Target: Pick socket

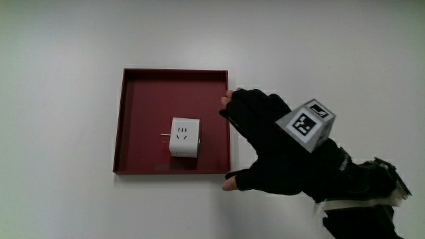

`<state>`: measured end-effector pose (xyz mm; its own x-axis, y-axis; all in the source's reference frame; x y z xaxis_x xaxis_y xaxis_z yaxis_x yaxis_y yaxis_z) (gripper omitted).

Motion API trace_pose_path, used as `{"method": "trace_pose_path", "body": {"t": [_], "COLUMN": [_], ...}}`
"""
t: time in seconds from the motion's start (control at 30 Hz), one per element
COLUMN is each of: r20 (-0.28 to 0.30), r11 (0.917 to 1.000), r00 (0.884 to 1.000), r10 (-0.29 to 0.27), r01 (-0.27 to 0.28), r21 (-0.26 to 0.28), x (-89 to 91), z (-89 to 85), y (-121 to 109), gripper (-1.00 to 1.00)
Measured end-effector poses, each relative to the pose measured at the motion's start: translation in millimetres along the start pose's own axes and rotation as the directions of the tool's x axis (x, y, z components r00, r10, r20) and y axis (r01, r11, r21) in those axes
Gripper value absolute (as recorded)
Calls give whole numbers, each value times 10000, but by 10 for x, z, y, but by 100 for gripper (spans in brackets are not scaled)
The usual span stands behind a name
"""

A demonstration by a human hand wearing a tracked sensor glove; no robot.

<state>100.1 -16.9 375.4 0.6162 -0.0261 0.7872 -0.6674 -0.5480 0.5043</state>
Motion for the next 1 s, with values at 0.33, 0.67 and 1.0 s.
{"method": "trace_pose_path", "body": {"t": [0.33,0.67,1.0], "r20": [2143,1741,1732], "r11": [9961,9992,9984], "r00": [9755,9846,9836], "r10": [486,147,-495], "r01": [-632,-209,440], "r21": [617,334,359], "x": [0,180,313], "z": [-117,-357,-471], "y": [440,813,1027], "gripper": [0,0,0]}}
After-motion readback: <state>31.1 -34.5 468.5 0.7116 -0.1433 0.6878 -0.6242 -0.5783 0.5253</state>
